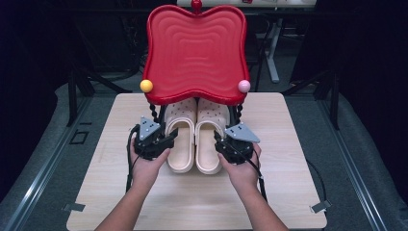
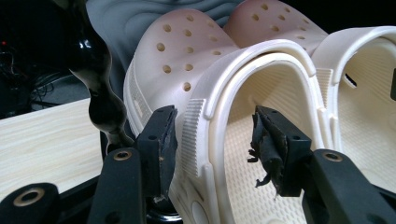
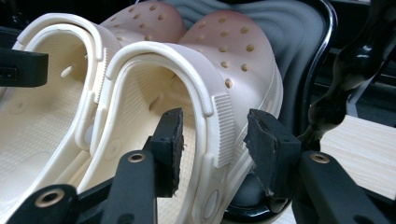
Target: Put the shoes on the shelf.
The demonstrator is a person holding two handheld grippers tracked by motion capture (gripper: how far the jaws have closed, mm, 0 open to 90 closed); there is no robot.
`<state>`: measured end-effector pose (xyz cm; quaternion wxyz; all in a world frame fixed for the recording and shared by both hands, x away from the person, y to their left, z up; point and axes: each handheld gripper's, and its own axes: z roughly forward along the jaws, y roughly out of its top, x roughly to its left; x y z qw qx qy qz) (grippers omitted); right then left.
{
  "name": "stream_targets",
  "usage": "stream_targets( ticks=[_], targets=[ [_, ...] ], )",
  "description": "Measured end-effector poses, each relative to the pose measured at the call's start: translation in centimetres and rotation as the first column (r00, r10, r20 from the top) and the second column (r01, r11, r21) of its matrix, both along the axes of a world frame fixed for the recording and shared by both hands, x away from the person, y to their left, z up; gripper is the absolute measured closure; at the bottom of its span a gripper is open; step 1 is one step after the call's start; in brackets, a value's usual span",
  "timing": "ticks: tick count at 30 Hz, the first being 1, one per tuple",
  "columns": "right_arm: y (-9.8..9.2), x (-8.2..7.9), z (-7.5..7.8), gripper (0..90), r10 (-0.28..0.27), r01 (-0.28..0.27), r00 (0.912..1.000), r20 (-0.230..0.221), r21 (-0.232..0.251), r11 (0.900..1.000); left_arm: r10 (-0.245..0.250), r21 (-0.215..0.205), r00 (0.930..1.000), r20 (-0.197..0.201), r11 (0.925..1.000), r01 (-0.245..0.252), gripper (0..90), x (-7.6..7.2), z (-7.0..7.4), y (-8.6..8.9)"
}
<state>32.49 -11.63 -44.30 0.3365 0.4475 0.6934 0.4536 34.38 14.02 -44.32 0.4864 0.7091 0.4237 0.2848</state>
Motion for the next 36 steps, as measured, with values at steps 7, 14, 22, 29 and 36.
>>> stream_targets(
  ticks=[7,14,22,29,36],
  targets=[
    [-0.3,-0.8,0.7,55.6,0.004,-0.004,0.9995,0.032,0.001,1.000,-0.009,-0.008,0.9999,0.009,0.9999,0.009,50.2,-0.7,0.5,0.3],
    [-0.6,-2.1,1.5,55.3,0.023,-0.022,0.9981,0.057,-0.012,1.000,-0.031,-0.013,0.9994,0.013,0.9994,0.031,53.6,-1.4,0.7,0.8],
    [-1.6,-3.1,1.6,55.3,0.095,-0.095,0.9954,0.015,-0.013,0.995,-0.030,0.007,0.9995,0.011,0.9995,0.030,58.4,-2.6,0.5,1.6],
    [-2.2,-4.5,1.3,47.2,0.117,-0.117,0.9929,0.022,0.030,0.993,-0.047,-0.008,0.9986,0.023,0.9989,0.047,57.2,-4.3,0.1,2.4],
    [-2.3,-6.4,0.4,52.8,0.140,-0.139,0.9899,0.023,-0.021,0.990,-0.062,-0.008,0.9979,0.019,0.9981,0.062,58.9,-6.0,-1.0,3.2]
  ],
)
